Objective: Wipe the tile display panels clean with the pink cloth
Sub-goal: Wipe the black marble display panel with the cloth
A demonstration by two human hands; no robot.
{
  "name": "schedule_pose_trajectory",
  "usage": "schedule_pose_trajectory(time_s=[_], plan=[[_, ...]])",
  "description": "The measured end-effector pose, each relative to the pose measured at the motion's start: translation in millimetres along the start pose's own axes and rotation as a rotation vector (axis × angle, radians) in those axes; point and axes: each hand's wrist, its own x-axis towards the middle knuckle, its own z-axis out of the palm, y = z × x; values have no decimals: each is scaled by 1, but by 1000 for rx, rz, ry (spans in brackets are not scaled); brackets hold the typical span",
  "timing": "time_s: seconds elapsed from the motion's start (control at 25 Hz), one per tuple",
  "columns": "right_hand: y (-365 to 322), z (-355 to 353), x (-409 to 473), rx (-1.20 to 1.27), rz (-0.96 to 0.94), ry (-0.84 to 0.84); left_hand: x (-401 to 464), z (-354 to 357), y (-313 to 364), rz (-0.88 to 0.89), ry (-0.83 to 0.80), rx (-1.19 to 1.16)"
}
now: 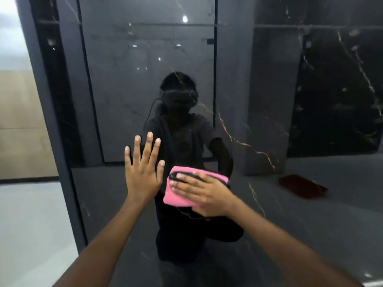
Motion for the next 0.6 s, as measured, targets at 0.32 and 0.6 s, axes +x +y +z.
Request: schedule_pose_trajectory(time_s=[0.32, 0.6], plan=[[207, -91, -29, 11, 1179, 605, -2, 4, 2, -12, 17, -25], [-84, 43, -35, -30, 22, -55, -41, -15, 18, -79, 25, -214]])
